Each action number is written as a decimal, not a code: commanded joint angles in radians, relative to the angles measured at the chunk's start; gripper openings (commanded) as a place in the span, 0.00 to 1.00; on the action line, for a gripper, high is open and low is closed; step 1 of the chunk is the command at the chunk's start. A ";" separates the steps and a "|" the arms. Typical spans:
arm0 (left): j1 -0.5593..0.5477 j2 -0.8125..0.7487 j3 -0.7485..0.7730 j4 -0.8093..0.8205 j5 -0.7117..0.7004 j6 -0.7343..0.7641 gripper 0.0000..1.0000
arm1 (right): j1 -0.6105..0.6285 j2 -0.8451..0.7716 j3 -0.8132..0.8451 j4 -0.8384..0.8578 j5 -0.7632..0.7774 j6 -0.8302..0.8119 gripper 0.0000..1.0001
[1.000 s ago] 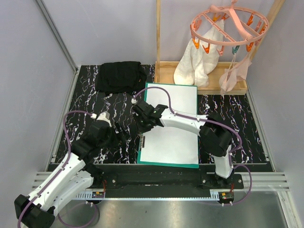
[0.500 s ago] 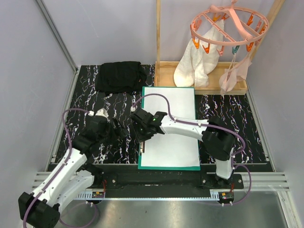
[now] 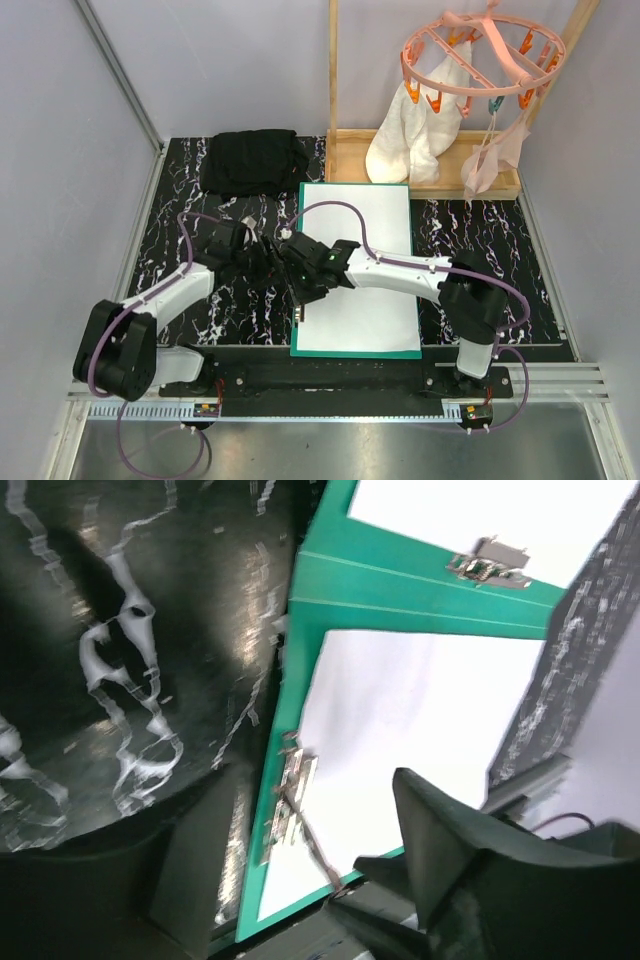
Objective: Put the files into the folder
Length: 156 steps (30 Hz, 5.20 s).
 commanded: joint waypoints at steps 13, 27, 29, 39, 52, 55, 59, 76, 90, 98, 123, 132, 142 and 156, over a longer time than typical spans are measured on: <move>-0.051 0.136 -0.055 0.317 0.178 -0.046 0.51 | 0.004 -0.307 -0.306 0.304 0.116 0.593 0.54; -0.037 0.140 -0.032 0.263 0.124 -0.031 0.54 | -0.006 -0.285 -0.492 0.627 0.096 1.029 0.42; -0.035 0.141 -0.035 0.266 0.127 -0.029 0.54 | -0.006 -0.277 -0.507 0.657 0.088 1.060 0.40; -0.028 0.127 -0.024 0.248 0.127 -0.016 0.55 | -0.004 -0.220 -0.512 0.671 0.050 1.068 0.40; -0.018 0.119 -0.016 0.239 0.135 -0.009 0.58 | -0.006 -0.200 -0.524 0.684 0.050 1.082 0.40; -0.018 0.116 -0.015 0.236 0.138 -0.009 0.58 | -0.004 -0.193 -0.527 0.698 0.018 1.089 0.39; -0.018 0.110 -0.009 0.222 0.136 0.000 0.58 | -0.004 -0.183 -0.541 0.725 0.002 1.108 0.38; -0.018 0.099 0.002 0.199 0.155 0.037 0.58 | -0.004 -0.171 -0.578 0.774 0.001 1.121 0.12; -0.081 0.162 0.023 0.236 0.192 0.041 0.50 | 0.001 -0.180 -0.687 0.805 -0.024 1.079 0.00; -0.112 0.234 -0.035 0.317 0.133 0.014 0.40 | 0.001 -0.189 -0.721 0.813 -0.007 1.010 0.00; -0.135 0.397 0.023 0.133 -0.066 0.159 0.00 | -0.010 -0.320 -0.820 0.655 0.042 0.862 0.00; -0.137 0.410 0.031 0.125 -0.085 0.162 0.00 | -0.029 -0.326 -0.872 0.641 0.041 0.845 0.00; -0.138 0.429 0.043 0.116 -0.094 0.173 0.00 | -0.064 -0.347 -0.903 0.566 0.073 0.809 0.00; -0.141 0.447 0.075 0.101 -0.104 0.195 0.00 | -0.138 -0.301 -0.918 0.549 0.071 0.741 0.00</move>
